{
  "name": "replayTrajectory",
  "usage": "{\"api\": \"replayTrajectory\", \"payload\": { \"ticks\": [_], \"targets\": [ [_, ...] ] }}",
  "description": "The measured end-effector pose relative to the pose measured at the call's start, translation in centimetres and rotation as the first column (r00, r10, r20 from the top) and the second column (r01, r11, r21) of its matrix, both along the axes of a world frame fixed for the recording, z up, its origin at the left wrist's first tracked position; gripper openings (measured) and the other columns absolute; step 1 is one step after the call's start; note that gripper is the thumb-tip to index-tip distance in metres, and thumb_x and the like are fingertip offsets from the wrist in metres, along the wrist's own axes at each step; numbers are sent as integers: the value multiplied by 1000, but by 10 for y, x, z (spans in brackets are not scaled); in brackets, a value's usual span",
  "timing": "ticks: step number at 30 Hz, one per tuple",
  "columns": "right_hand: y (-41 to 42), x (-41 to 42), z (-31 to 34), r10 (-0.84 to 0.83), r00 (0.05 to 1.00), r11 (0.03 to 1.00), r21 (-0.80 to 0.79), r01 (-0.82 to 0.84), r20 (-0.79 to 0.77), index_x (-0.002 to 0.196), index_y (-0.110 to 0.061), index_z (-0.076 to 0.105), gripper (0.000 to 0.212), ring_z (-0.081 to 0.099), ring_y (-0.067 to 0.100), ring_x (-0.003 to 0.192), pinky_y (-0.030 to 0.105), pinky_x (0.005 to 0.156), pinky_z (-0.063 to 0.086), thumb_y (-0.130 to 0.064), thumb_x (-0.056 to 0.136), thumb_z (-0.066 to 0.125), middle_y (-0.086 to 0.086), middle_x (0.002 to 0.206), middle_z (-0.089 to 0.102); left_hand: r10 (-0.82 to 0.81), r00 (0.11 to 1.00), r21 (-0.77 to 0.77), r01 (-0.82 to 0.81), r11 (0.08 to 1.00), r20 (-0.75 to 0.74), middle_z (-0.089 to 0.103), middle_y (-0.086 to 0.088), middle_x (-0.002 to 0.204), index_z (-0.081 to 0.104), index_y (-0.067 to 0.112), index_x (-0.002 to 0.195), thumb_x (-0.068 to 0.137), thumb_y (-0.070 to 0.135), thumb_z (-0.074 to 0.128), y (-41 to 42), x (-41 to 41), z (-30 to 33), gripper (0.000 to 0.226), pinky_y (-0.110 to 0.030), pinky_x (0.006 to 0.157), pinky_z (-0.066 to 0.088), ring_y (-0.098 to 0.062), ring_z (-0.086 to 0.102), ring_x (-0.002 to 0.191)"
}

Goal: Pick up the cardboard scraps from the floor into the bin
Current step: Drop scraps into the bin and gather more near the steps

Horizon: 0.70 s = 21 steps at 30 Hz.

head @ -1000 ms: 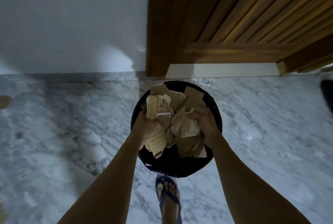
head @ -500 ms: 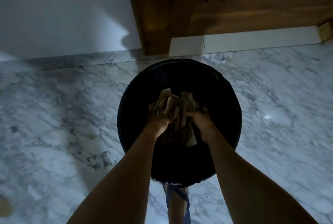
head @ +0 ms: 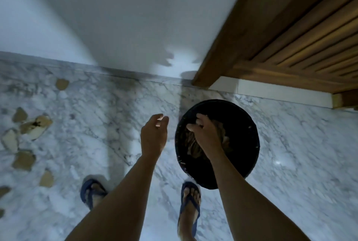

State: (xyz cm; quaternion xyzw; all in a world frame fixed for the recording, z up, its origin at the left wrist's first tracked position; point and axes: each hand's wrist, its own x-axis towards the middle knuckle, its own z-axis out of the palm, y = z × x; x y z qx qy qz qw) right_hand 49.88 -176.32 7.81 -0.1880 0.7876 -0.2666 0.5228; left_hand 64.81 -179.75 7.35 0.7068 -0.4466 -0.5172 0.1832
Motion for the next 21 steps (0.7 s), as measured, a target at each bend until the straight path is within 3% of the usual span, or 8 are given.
{"api": "replayTrajectory", "payload": {
  "ticks": [3, 9, 14, 18, 21],
  "targets": [
    [-40, 75, 9, 103, 994, 994, -33, -102, 33, 142, -19, 48, 59, 52, 19, 123, 35, 98, 46, -23, 89, 72, 4, 142, 51, 50, 994, 56, -55, 997, 92, 73, -6, 108, 66, 16, 125, 97, 36, 60, -20, 85, 6, 35, -28, 80, 47, -20, 69, 94],
    [-114, 264, 22, 362, 926, 932, -75, -356, 105, 137, -24, 54, 54, 57, 15, 111, 26, 85, 48, -24, 86, 74, 1, 131, 56, 237, 959, 120, -257, 959, 157, 69, -5, 114, 58, 18, 134, 99, 37, 59, -59, 278, 11, 41, -35, 89, 51, -24, 63, 105],
    [-171, 421, 23, 663, 748, 748, -72, -660, 43, 138, -22, 52, 54, 57, 18, 113, 32, 93, 49, -25, 88, 73, 5, 134, 55, 446, 862, 132, -485, 865, 241, 69, -10, 121, 57, 15, 136, 96, 35, 62, -80, 422, 13, 45, -33, 90, 45, -30, 61, 117],
    [-213, 500, 14, 767, 640, 639, -50, -768, -33, 136, -22, 52, 48, 57, 12, 97, 25, 80, 45, -21, 91, 68, 4, 133, 56, 549, 797, 155, -593, 790, 252, 68, -8, 123, 56, 18, 136, 94, 35, 62, -93, 492, 4, 46, -38, 97, 45, -31, 59, 119],
    [-246, 529, 0, 843, 528, 532, 14, -847, -103, 136, -21, 51, 47, 58, 20, 111, 25, 83, 42, -23, 92, 66, 7, 135, 57, 558, 805, 204, -591, 780, 201, 66, -5, 126, 53, 22, 140, 93, 39, 62, -107, 513, -9, 50, -38, 98, 46, -28, 58, 119]
  ]
}}
